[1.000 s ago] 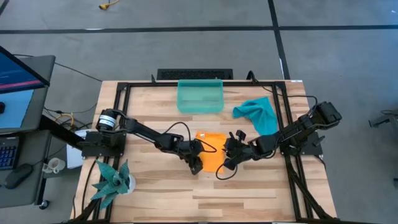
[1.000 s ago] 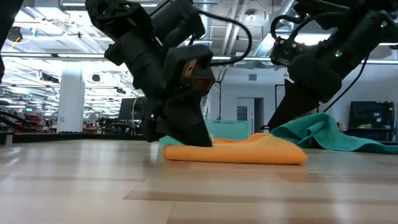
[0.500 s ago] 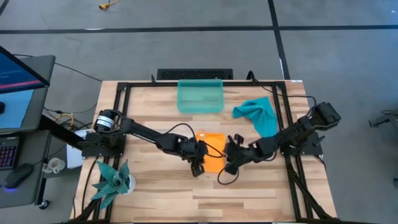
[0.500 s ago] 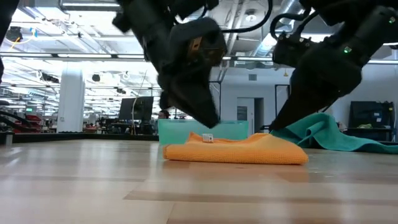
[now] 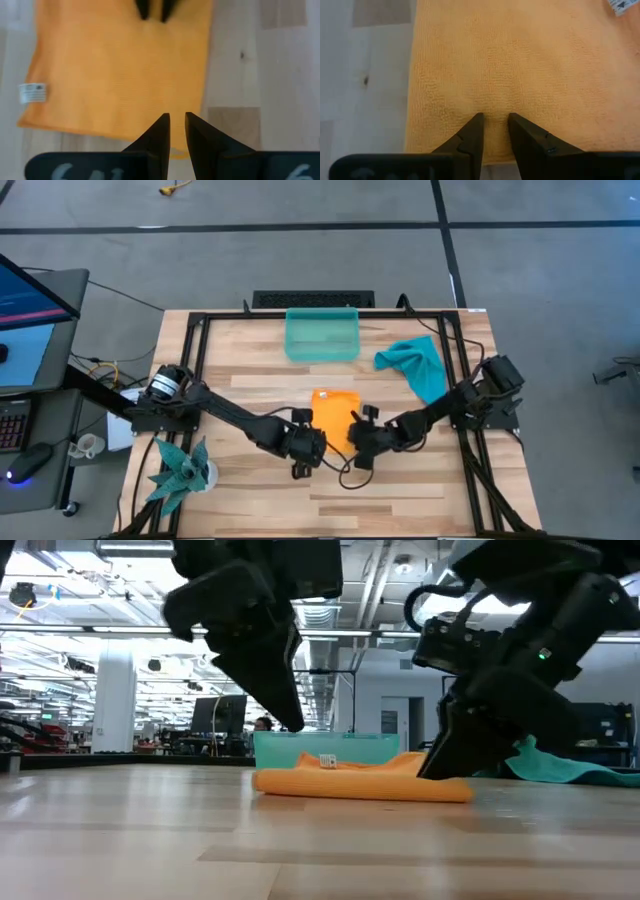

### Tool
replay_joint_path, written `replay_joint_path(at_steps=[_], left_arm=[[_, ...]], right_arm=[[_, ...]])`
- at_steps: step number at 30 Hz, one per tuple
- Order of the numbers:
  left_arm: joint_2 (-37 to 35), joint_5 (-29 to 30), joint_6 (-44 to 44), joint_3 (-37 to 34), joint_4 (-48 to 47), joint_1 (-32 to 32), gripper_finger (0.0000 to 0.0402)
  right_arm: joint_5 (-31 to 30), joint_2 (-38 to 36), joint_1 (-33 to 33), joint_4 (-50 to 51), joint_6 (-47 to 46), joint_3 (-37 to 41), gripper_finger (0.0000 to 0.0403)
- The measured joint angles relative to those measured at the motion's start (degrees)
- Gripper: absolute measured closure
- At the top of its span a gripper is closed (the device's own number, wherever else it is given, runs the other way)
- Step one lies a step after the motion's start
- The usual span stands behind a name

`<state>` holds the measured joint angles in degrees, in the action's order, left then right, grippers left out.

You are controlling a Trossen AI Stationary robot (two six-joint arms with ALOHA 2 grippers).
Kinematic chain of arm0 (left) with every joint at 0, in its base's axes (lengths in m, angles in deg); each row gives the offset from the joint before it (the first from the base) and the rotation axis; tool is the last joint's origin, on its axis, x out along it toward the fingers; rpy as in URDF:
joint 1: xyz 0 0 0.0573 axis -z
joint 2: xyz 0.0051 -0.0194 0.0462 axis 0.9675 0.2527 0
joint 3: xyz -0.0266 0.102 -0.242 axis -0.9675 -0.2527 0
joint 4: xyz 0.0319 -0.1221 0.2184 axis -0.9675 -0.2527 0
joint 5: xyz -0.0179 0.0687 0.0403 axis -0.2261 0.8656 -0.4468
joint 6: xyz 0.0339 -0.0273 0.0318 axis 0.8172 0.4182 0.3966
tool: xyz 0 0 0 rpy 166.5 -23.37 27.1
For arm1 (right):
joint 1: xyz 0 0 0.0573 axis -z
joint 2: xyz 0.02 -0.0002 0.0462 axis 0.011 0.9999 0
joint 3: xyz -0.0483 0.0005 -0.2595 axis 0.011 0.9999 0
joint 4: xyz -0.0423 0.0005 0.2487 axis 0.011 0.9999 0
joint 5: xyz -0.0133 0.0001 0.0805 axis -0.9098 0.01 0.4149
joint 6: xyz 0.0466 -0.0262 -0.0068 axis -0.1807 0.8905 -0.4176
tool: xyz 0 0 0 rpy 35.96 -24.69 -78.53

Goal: Roll microfiber towels into tight, uniform cylinder then place into a basket
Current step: Roll the yellow microfiber cloth on the table

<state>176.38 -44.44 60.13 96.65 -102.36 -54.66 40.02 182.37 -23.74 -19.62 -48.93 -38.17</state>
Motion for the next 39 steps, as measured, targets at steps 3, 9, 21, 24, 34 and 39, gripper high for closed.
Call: replay_joint_path(at_steps=[3, 9, 21, 24, 34, 39], left_arm=[[-0.01, -0.93, 0.72, 0.00, 0.13, 0.27, 0.0350], [-0.01, -0.99, 0.52, 0.00, 0.14, 0.04, 0.0350], [-0.01, -0.96, 0.52, 0.00, 3.10, -0.11, 0.0349], [-0.01, -0.96, 0.46, 0.00, 3.22, -0.11, 0.0349], [-0.01, -0.72, -0.53, -0.02, 3.73, -0.11, 0.0308], [-0.01, -0.68, -2.45, -0.02, 4.72, -0.11, 0.0256]], right_arm=[[-0.02, -1.44, -0.23, 7.76, -0.21, -1.95, 0.0287], [-2.28, -5.93, -2.49, 14.51, -2.05, -3.00, 0.0287], [-7.63, -13.44, -7.85, 17.34, -1.93, -3.03, 0.0287], [-7.64, -14.16, -10.17, 17.38, -1.93, -3.08, 0.0287], [-12.32, -12.59, -17.73, 19.13, -2.97, -3.11, 0.0287], [-14.08, -12.59, -18.01, 19.04, -2.98, -3.11, 0.0287]])
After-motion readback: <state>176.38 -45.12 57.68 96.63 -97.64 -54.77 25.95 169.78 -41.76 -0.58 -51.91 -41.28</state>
